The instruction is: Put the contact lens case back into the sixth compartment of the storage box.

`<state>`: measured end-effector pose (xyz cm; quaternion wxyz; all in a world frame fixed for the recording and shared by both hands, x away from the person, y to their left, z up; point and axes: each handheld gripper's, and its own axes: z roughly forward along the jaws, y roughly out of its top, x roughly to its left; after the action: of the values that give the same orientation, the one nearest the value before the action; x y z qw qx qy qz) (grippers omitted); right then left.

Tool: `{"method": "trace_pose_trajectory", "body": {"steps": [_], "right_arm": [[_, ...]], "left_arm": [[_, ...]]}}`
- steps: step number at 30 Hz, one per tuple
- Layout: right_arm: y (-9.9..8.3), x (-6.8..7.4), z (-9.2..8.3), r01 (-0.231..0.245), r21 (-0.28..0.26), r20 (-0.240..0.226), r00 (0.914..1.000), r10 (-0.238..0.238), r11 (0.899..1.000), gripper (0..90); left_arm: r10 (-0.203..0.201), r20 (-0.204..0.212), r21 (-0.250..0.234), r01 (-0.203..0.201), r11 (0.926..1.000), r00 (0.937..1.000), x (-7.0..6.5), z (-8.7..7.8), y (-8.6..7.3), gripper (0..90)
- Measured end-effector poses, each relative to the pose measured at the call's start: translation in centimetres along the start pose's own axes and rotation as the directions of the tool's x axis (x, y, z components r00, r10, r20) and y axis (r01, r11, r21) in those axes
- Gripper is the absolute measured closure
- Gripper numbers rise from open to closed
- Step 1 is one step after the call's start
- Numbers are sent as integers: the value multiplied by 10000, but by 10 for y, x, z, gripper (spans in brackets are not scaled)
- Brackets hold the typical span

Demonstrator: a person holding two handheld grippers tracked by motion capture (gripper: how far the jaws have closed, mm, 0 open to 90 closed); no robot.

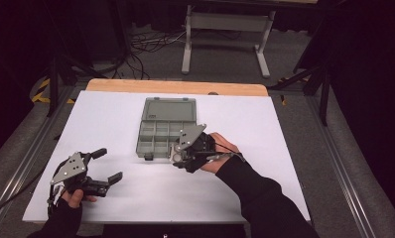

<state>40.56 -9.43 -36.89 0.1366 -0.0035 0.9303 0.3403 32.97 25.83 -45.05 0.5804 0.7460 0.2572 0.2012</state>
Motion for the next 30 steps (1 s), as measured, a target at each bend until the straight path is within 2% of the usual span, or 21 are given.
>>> {"method": "trace_pose_trajectory", "body": {"steps": [17, 30], "right_arm": [[17, -15, 11, 122, 0, 130, 9998, -122, 9999, 263], [23, -27, 21, 85, 23, 182, 9998, -86, 10000, 263]], "left_arm": [[-5, 9, -16, 5, 10000, 10000, 0, 0, 0, 26], [2, 17, -14, -2, 10000, 10000, 0, 0, 0, 26]]}}
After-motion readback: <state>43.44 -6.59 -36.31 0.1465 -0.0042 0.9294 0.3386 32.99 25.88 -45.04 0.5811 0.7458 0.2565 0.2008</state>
